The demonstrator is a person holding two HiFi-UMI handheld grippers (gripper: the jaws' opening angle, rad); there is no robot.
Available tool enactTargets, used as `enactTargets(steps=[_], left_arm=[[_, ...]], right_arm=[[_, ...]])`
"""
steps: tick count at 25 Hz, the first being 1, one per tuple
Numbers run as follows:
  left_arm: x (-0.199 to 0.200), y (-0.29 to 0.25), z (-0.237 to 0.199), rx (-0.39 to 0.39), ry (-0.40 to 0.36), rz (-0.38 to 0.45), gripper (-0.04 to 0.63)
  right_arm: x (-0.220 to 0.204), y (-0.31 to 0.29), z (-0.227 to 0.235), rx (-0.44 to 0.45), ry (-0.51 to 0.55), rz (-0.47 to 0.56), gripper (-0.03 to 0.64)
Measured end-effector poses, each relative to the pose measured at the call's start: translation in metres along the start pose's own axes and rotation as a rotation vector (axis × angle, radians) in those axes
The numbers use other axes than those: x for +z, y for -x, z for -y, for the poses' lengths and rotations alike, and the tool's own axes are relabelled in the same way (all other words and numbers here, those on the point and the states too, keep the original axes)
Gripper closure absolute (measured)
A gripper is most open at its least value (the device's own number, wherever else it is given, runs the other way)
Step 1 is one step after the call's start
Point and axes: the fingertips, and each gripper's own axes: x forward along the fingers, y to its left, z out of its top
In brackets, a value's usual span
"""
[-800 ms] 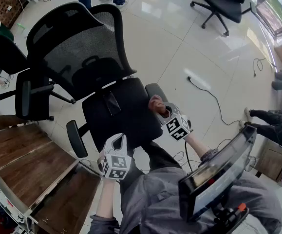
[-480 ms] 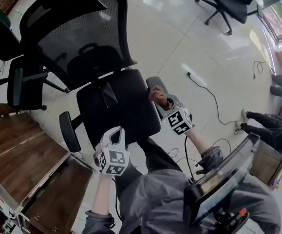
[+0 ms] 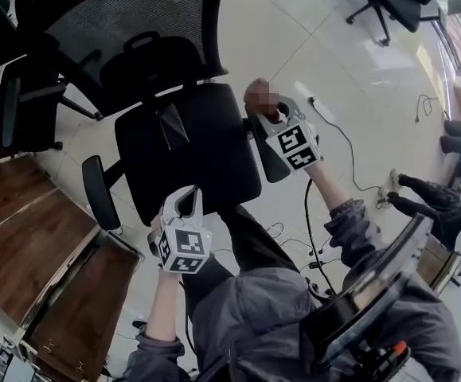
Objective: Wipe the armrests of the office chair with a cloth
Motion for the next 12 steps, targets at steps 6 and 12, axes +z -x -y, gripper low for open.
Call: enactTargets(steps=[6, 12], left_arm=[[-0.007, -0.003, 0.011, -0.034, -0.003, 0.005, 0.58], [-0.01, -0.006, 0.012, -0.035, -0.002, 0.016, 0.58]], right_arm=[[-0.017, 0.03, -0.018, -0.004, -0.018, -0.016, 0.525], [-0.053, 0.064, -0.064, 0.039, -0.064, -0.073, 0.525]])
